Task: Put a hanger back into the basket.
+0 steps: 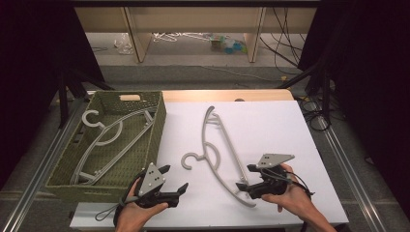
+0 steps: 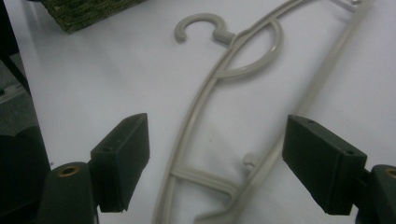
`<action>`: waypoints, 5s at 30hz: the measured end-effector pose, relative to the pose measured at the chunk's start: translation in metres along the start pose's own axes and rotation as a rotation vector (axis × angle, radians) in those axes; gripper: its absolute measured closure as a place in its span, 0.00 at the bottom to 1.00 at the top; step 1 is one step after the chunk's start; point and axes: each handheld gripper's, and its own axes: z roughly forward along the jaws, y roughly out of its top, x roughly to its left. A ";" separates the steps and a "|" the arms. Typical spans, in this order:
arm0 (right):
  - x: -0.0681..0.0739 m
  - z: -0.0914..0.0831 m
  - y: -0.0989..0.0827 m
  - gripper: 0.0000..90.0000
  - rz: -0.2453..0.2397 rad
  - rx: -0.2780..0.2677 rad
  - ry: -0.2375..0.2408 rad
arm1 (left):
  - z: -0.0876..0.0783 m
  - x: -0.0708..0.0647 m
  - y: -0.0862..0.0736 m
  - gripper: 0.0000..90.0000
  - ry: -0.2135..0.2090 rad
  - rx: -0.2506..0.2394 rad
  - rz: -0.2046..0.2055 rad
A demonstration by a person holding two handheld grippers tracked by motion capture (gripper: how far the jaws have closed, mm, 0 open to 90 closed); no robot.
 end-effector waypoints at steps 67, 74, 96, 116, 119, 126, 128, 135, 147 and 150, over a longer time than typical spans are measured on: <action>-0.004 0.081 0.034 0.90 -0.188 0.431 0.052 | 0.010 0.004 -0.002 0.24 -0.029 0.027 0.009; -0.012 0.062 0.037 0.91 -0.163 0.415 0.127 | 0.017 0.010 0.006 0.25 -0.025 0.025 0.055; -0.026 -0.023 0.038 0.91 -0.179 0.279 0.289 | 0.025 0.005 0.016 0.27 -0.019 0.028 0.170; -0.028 -0.051 0.025 0.91 -0.211 0.254 0.358 | 0.078 -0.019 0.020 0.43 -0.171 0.087 0.461; -0.028 -0.050 0.023 0.91 -0.211 0.255 0.363 | 0.082 -0.018 0.022 0.48 -0.223 0.077 0.510; -0.028 -0.050 0.023 0.91 -0.220 0.246 0.378 | 0.092 -0.025 0.024 0.60 -0.301 0.074 0.553; -0.028 -0.050 0.022 0.91 -0.224 0.248 0.373 | 0.093 -0.025 0.025 0.66 -0.295 0.079 0.603; -0.032 -0.052 0.020 0.91 -0.244 0.237 0.393 | 0.092 -0.028 0.028 0.78 -0.338 0.079 0.686; -0.043 -0.059 0.016 0.65 -0.305 0.196 0.304 | 0.086 -0.041 0.044 0.88 -0.350 0.059 0.829; -0.048 -0.062 0.022 0.54 -0.261 0.143 0.217 | 0.086 -0.041 0.048 0.88 -0.323 0.077 0.832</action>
